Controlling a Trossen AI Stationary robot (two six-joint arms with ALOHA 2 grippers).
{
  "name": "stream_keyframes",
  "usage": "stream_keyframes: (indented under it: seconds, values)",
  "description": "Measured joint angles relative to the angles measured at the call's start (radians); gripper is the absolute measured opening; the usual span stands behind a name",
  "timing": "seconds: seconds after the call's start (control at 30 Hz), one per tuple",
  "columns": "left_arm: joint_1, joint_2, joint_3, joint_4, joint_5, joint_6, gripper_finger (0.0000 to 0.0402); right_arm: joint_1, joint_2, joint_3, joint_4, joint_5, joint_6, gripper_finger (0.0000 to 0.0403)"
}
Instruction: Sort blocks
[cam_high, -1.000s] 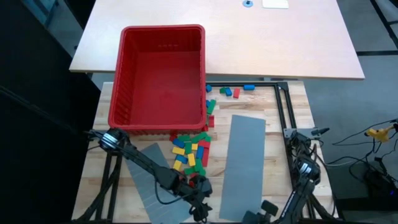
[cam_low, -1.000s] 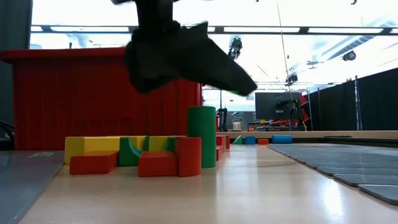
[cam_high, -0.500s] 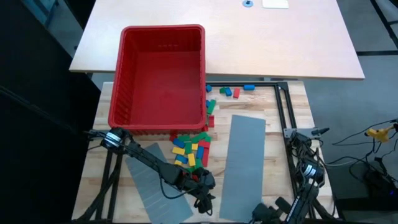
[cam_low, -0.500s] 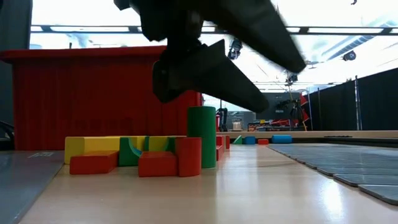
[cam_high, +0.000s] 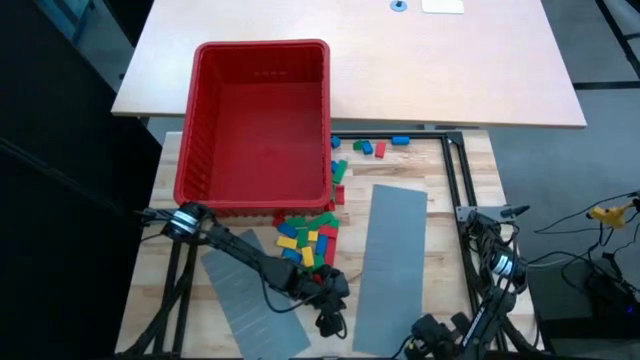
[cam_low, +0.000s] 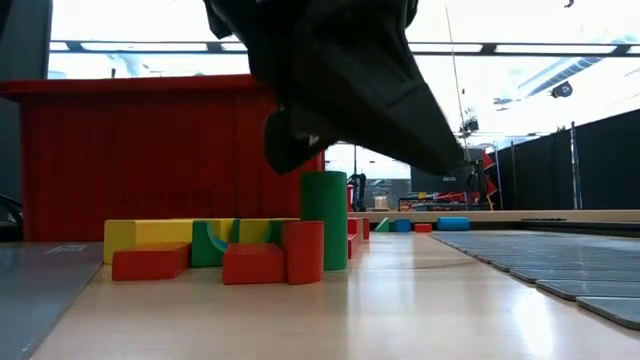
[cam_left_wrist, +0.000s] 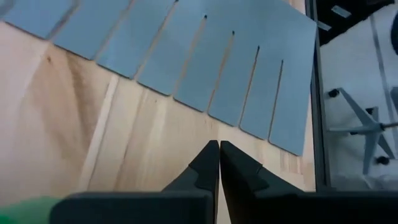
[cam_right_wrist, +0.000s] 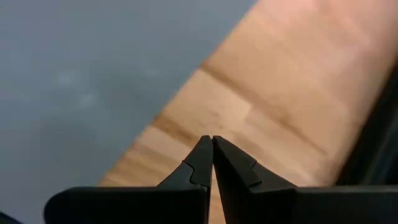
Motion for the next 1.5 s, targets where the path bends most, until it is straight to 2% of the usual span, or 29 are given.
stream_keyframes:
  seconds: [0.33, 0.67, 1.0, 1.23, 1.4, 1.5]
  values:
    - [0.019, 0.056, -0.001, 0.011, 0.103, -0.005, 0.0000, 0.008, -0.016, -0.086, 0.093, -0.055, 0.023, 0.0000]
    - [0.036, 0.083, -0.001, 0.062, 0.129, -0.012, 0.0000, 0.004, -0.026, -0.129, 0.142, -0.050, 0.023, 0.0000]
    - [0.058, 0.084, -0.001, 0.078, 0.131, -0.015, 0.0000, -0.047, -0.025, -0.141, 0.183, 0.003, -0.029, 0.0001]
    - [0.060, 0.084, -0.001, 0.077, 0.131, -0.015, 0.0000, -0.094, -0.026, -0.141, 0.213, 0.101, -0.086, 0.0001]
    - [0.060, 0.084, -0.001, 0.077, 0.131, -0.015, 0.0000, -0.107, -0.038, -0.141, 0.219, 0.129, -0.133, 0.0001]
    - [0.060, 0.084, -0.001, 0.077, 0.131, -0.015, 0.0000, -0.100, -0.051, -0.143, 0.194, 0.139, -0.108, 0.0000]
